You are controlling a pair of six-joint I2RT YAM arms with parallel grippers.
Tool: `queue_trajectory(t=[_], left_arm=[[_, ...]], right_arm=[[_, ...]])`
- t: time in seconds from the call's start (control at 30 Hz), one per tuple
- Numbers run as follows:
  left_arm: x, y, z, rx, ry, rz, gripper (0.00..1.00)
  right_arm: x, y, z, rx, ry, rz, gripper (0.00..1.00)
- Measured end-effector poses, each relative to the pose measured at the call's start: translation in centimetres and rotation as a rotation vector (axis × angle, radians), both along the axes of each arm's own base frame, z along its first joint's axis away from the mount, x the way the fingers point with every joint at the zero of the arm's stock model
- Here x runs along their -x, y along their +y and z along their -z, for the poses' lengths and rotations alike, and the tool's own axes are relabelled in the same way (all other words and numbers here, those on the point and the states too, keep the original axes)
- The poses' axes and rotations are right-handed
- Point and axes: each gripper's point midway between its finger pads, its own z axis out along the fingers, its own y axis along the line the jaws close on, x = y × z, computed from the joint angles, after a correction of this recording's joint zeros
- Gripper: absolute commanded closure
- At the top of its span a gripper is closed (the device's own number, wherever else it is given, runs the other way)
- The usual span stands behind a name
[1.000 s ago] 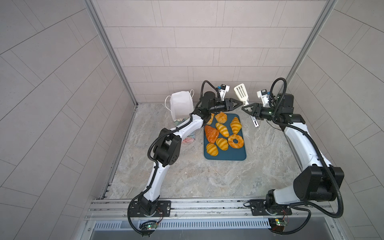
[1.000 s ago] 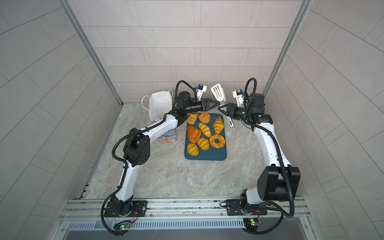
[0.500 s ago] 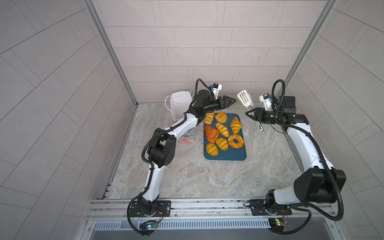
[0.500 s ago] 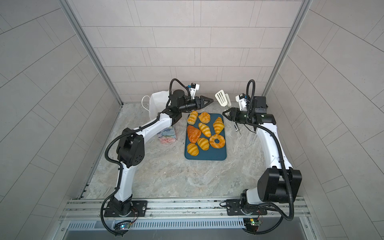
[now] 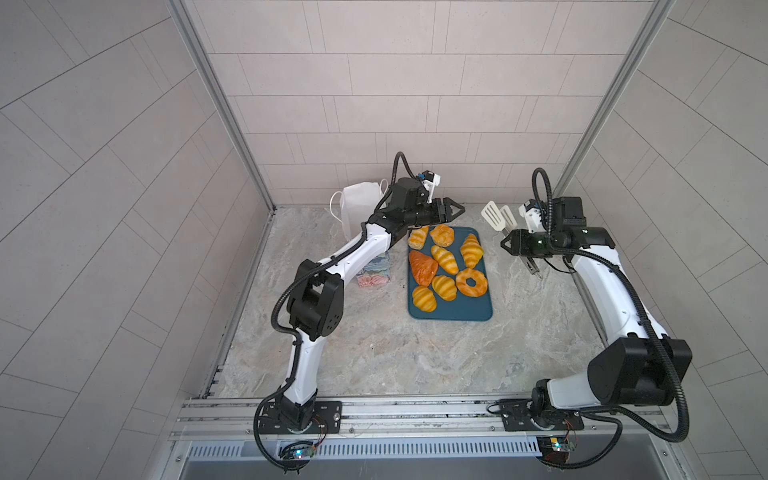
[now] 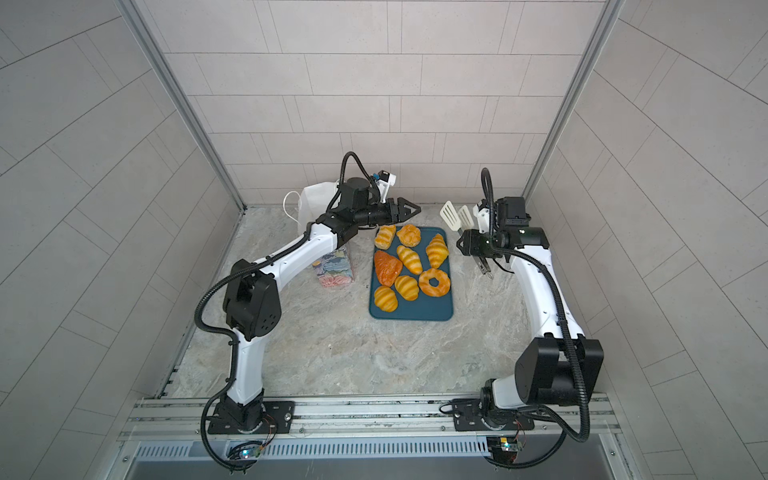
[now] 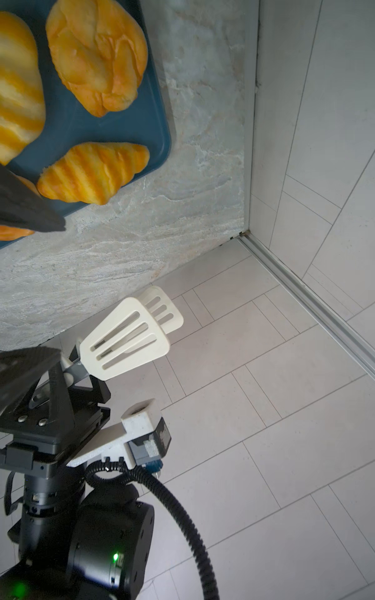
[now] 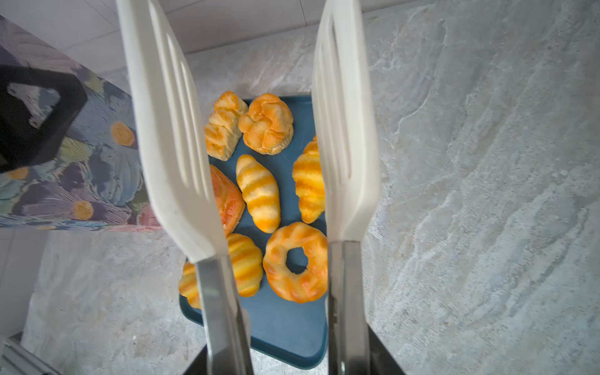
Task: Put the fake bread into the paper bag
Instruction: 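Take both tongs arms in the right gripper while the left gripper releases them, then move the left gripper to the bag while the right lowers the tongs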
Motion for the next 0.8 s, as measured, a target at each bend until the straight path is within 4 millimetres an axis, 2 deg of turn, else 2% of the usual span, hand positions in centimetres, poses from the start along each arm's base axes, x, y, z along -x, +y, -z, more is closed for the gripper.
queue_trajectory(t=[0.23,0.5,0.63,0.8], left_arm=[[-0.1,0.9,2.1,-0.099,0.023,-0.032,0.31],[-0.2,2.1,3.8,-0.199,0.033,-0.072,0.27],[-0.2,2.8,3.1,-0.236,0.006,-0.097,0.25],[0.3,3.9,1.0,-0.296,-0.064,-0.132,0.21]], right_arm=[[0.8,0.7,1.7,0.155,0.057,-0.037,0.46],[1.5,0.5,2.9,0.338,0.105,-0.058,0.44],[2.1,1.0,3.4,0.433,0.131,-0.093,0.43],[3.5,1.8,3.9,0.568,0.169,-0.156,0.43]])
